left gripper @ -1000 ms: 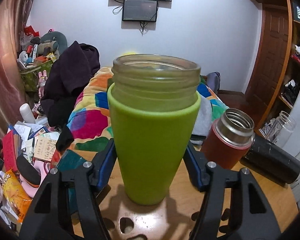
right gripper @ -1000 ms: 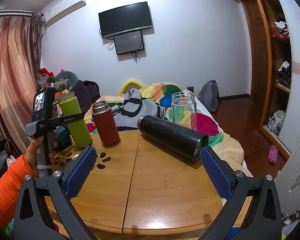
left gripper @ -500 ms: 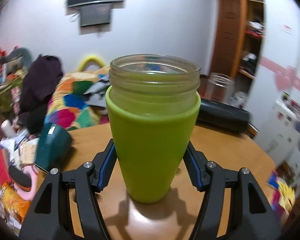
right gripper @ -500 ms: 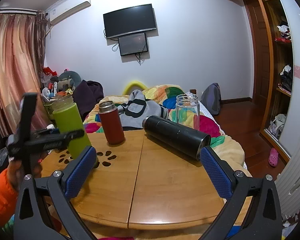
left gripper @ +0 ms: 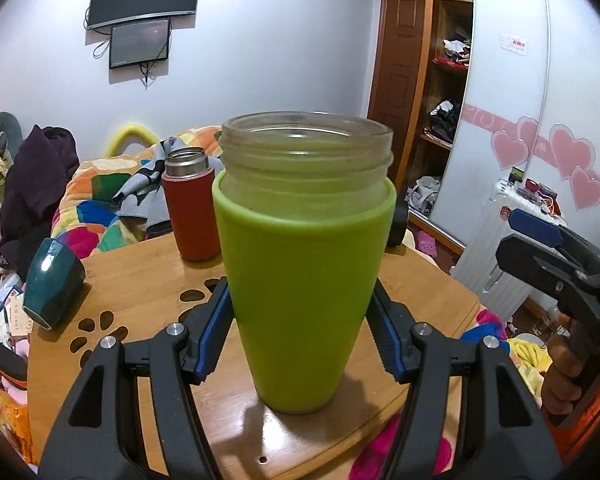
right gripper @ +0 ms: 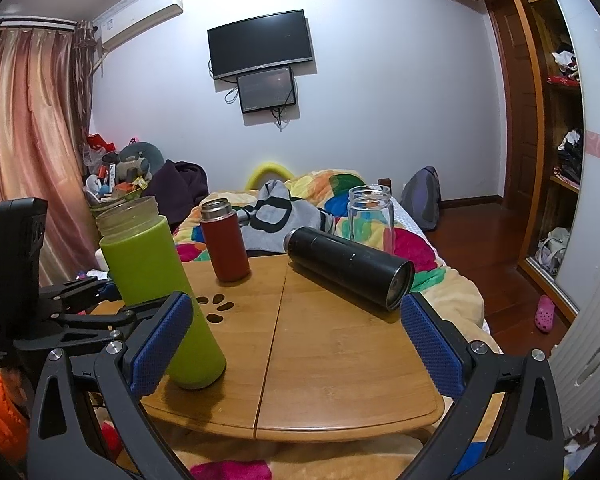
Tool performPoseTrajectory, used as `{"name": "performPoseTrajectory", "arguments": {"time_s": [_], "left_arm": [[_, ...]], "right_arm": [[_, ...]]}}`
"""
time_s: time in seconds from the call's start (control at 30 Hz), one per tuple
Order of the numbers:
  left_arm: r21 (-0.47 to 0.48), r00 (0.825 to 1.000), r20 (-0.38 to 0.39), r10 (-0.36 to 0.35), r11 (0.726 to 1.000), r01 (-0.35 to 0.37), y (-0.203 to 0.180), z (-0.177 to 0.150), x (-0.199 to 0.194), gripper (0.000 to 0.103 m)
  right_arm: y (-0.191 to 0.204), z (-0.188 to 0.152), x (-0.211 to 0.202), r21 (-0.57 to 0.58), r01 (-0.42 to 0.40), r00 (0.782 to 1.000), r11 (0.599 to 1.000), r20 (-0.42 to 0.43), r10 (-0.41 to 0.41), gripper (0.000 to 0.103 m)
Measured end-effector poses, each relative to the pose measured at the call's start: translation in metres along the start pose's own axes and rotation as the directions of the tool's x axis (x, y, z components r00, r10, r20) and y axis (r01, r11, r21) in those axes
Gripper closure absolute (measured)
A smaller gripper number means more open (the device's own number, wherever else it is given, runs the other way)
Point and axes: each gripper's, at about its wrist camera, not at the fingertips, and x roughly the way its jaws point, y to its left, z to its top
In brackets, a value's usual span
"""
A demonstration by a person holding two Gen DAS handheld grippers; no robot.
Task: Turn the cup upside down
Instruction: 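Lift the tumbler with the left gripper while the right gripper closes on it, then tilt the held tumbler sideways with the right gripper, lowering it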
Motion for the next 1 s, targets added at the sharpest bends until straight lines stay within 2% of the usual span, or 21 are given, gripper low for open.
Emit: {"name": "performPoseTrajectory", "arguments": {"time_s": [0.07, 0.13, 0.23, 0.27, 0.33, 0.5, 0.6, 0.67, 0.73, 0.77, 0.83, 0.9, 1.0], "left_arm": [[0.010, 1.000, 0.010, 0.003, 1.000, -0.003, -0.002, -0.002, -0.006, 0.039], [0.020, 1.000, 0.025, 0.000, 1.000, -0.001, -0.004, -0.004, -0.015, 0.034], [0.011, 0.998, 0.065, 0.011, 1.000, -0.011, 0.001, -0.003, -0.035, 0.023], [0.000, 0.997, 0.079, 0.020, 1.000, -0.020, 0.005, -0.004, -0.043, 0.021], [-0.032, 0.993, 0.105, 0.047, 0.999, -0.044, 0.016, -0.006, -0.057, 0.012], [-0.086, 0.978, 0.130, 0.165, 0.984, -0.155, 0.044, -0.015, -0.075, 0.010], [-0.127, 0.973, 0.090, 0.215, 0.971, -0.203, 0.061, -0.019, -0.066, 0.011], [-0.152, 0.973, 0.059, 0.224, 0.965, -0.213, 0.072, -0.021, -0.056, 0.017], [-0.162, 0.973, 0.038, 0.230, 0.962, -0.221, 0.080, -0.023, -0.046, 0.027], [-0.169, 0.973, 0.029, 0.227, 0.961, -0.219, 0.083, -0.022, -0.040, 0.028], [-0.183, 0.977, 0.021, 0.212, 0.962, -0.205, 0.088, -0.023, -0.031, 0.038], [-0.192, 0.981, 0.010, 0.193, 0.963, -0.187, 0.092, -0.021, -0.021, 0.048], [-0.203, 0.986, 0.002, 0.166, 0.966, -0.162, 0.095, -0.019, -0.012, 0.059]], "right_arm": [[0.003, -0.002, 0.002, -0.007, -0.008, 1.000, 1.000, -0.005, 0.008, 0.000], [0.006, -0.004, 0.006, -0.015, -0.020, 1.000, 1.000, -0.011, 0.020, 0.000], [0.009, -0.010, 0.015, -0.027, -0.057, 0.998, 0.998, -0.027, 0.056, 0.000], [0.011, -0.012, 0.019, -0.029, -0.081, 0.996, 0.996, -0.035, 0.080, 0.000], [0.015, -0.018, 0.029, -0.033, -0.130, 0.990, 0.991, -0.053, 0.129, 0.000], [0.038, -0.036, 0.061, -0.056, -0.249, 0.964, 0.967, -0.116, 0.241, 0.000], [0.057, -0.047, 0.088, -0.077, -0.296, 0.945, 0.952, -0.170, 0.280, 0.000], [0.068, -0.053, 0.099, -0.093, -0.314, 0.936, 0.945, -0.198, 0.291, 0.000], [0.077, -0.057, 0.107, -0.122, -0.302, 0.938, 0.945, -0.214, 0.272, 0.000], [0.079, -0.057, 0.109, -0.134, -0.294, 0.941, 0.946, -0.214, 0.262, 0.003], [0.085, -0.058, 0.111, -0.157, -0.287, 0.944, 0.945, -0.212, 0.252, 0.010], [0.089, -0.058, 0.114, -0.170, -0.283, 0.946, 0.944, -0.212, 0.245, 0.024], [0.093, -0.059, 0.112, -0.170, -0.312, 0.936, 0.935, -0.222, 0.272, 0.038]]}}
